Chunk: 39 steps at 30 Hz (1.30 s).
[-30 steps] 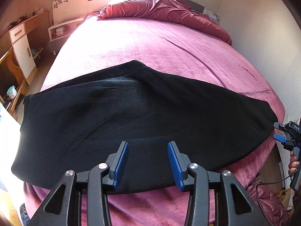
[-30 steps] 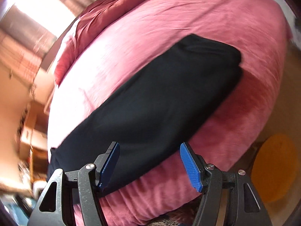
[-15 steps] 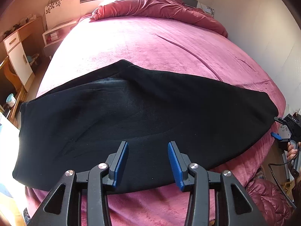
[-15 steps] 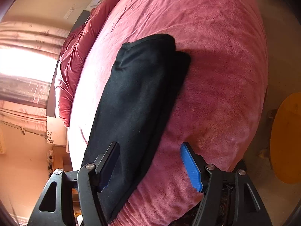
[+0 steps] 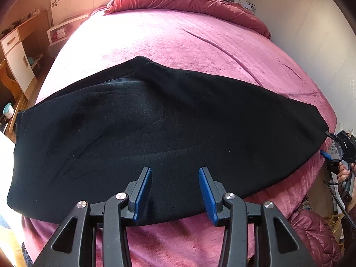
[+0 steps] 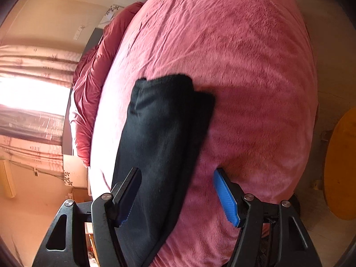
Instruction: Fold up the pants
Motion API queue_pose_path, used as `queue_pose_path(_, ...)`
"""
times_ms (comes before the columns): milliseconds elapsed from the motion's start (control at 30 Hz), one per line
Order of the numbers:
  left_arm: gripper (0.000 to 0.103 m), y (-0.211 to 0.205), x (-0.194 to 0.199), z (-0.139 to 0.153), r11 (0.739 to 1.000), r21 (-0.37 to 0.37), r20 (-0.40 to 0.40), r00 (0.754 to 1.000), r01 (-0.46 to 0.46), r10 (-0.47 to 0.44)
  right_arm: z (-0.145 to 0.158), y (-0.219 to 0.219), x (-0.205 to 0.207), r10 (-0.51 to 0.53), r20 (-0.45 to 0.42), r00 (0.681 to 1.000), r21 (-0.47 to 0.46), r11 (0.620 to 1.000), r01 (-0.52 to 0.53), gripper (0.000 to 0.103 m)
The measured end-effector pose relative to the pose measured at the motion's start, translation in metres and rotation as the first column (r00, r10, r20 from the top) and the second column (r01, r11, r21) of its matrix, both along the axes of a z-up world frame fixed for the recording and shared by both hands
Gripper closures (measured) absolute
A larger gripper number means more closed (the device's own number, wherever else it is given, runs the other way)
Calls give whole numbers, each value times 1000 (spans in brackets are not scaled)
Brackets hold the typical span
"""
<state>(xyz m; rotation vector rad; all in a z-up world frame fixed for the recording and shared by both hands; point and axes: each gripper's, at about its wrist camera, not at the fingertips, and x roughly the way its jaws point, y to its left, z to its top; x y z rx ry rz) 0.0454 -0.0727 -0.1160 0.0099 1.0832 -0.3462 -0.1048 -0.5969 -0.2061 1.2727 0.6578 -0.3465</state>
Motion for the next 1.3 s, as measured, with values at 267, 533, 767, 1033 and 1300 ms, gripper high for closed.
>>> queue_pose_path(267,58,0,0,-5,1000,5,-15,1000,-2,2,31,-30,-7,-86,-20,996,-118,990,83,34)
queue_pose_path(533,58,-5,-1,-12,1000,24,-35,999,8,-7,61,-39,26,-12,-80,997,-264,965,-10,87)
queue_pose_path(767,58,-6,-3,-16,1000,21,-43,999,4,-3,23,-40,10,-34,-150,988,-148,989,11,81)
queue_pose_path(1033,58,2,0,-20,1000,-3,-39,999,-22,22,16,-20,-19,-37,-11,999,-9,999,37,44)
queue_pose_path(1300,58,10,4,-22,999,1,-52,998,-46,46,0,-23,7,-61,13,998,3,998,61,45)
